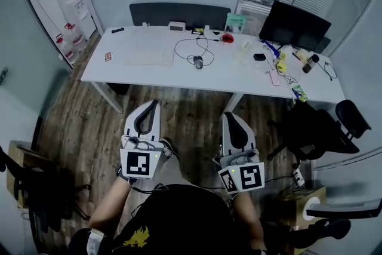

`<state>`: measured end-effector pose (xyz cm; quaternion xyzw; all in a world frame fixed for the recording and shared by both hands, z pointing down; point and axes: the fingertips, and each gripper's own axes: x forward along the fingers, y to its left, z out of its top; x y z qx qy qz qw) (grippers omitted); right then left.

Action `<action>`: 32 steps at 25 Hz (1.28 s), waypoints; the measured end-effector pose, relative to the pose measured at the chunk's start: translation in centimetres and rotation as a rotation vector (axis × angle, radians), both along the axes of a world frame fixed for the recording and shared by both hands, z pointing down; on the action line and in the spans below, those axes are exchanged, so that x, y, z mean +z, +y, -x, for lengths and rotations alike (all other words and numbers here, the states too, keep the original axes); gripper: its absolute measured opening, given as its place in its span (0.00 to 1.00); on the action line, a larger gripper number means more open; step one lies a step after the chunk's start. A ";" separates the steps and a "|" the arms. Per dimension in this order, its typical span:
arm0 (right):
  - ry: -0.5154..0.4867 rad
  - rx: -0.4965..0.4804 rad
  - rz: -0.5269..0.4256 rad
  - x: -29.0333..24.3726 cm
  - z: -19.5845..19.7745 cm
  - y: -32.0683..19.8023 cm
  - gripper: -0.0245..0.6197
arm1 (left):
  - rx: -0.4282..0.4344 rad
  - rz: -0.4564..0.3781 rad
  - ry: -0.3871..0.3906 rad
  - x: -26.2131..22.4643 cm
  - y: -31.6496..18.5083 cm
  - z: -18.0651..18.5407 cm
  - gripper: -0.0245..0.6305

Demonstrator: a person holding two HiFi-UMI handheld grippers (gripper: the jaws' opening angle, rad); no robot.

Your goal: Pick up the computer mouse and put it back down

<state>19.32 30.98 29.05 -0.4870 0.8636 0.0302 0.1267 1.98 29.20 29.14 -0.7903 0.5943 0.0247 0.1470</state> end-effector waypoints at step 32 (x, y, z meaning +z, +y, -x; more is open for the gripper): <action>0.108 0.001 0.116 3.5 4.7 -16.7 0.96 | -0.079 0.057 0.074 2.7 -14.8 7.5 0.72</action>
